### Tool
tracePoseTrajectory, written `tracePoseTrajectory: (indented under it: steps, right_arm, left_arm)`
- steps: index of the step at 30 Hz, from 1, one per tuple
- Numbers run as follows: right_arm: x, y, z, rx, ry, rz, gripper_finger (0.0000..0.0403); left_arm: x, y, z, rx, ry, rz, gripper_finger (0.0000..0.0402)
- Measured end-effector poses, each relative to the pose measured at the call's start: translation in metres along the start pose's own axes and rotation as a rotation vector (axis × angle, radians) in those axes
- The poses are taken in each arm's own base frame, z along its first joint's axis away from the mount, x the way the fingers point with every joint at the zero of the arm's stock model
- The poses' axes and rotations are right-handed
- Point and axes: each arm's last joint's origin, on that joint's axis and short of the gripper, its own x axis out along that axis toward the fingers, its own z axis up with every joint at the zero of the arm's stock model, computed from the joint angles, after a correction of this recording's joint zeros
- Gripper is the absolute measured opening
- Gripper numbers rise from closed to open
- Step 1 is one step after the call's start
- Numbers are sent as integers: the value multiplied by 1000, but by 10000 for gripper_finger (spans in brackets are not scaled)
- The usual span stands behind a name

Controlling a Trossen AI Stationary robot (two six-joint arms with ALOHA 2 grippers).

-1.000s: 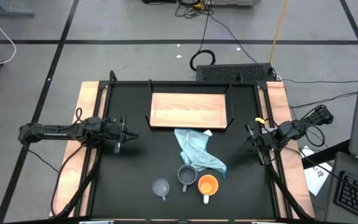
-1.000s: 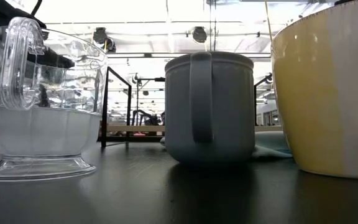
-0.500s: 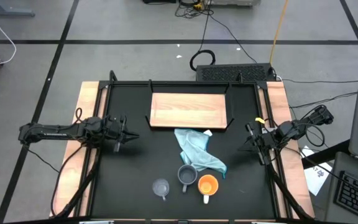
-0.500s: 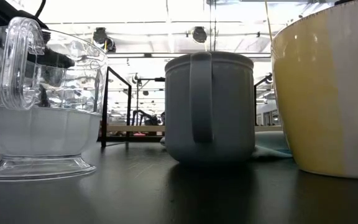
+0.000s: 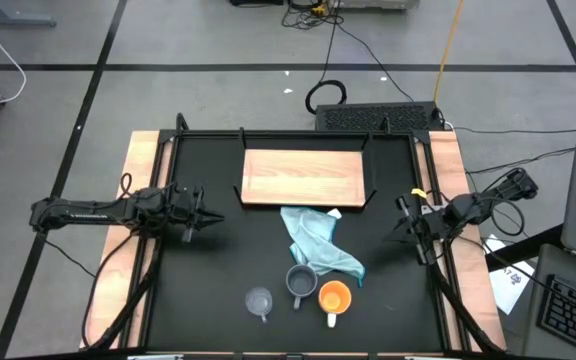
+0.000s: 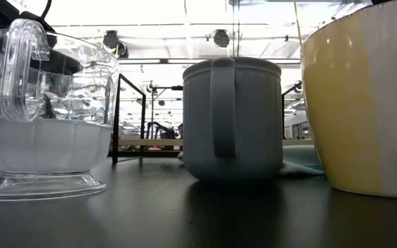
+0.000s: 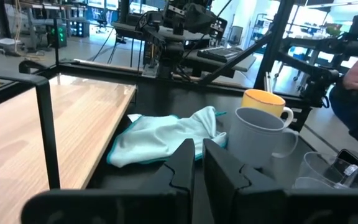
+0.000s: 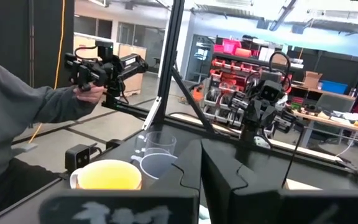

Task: Stack small to large cups/mugs on shelf
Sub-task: Put the yellow mug on the shelf

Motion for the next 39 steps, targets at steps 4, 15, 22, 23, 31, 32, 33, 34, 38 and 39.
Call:
tracePoseTrajectory:
  steps: [4, 15, 22, 23, 31, 32, 33, 34, 38, 39]
  right_arm:
    - [4, 0, 2, 27, -16, -4, 0]
    - [23, 2, 5, 49, -4, -2, 0]
    - [44, -1, 34, 57, 104, 12, 0]
    - [48, -2, 38, 54, 126, 11, 0]
    - [82, -3, 64, 65, 316, 3, 0]
    - [86, -3, 66, 75, 341, 4, 0]
    - [91, -3, 69, 85, 363, 4, 0]
    - [96, -3, 70, 91, 387, 7, 0]
    - [109, 1, 72, 116, 464, 17, 0]
    - [112, 2, 72, 127, 482, 17, 0]
  left_arm:
    - [0, 0, 0, 0, -2, 10, 33]
    - [0, 0, 2, -25, -26, 8, 33]
    - [0, -1, 7, -14, -79, 0, 33]
    - [0, -1, 8, -13, -82, 0, 33]
    - [0, -1, 8, -12, -82, 1, 33]
    - [0, -1, 8, -12, -82, 1, 33]
    - [0, -1, 8, -13, -81, 1, 33]
    - [0, -1, 8, -12, -82, 1, 33]
    - [0, -1, 8, -13, -82, 1, 33]
    - [0, -1, 8, -13, -82, 1, 33]
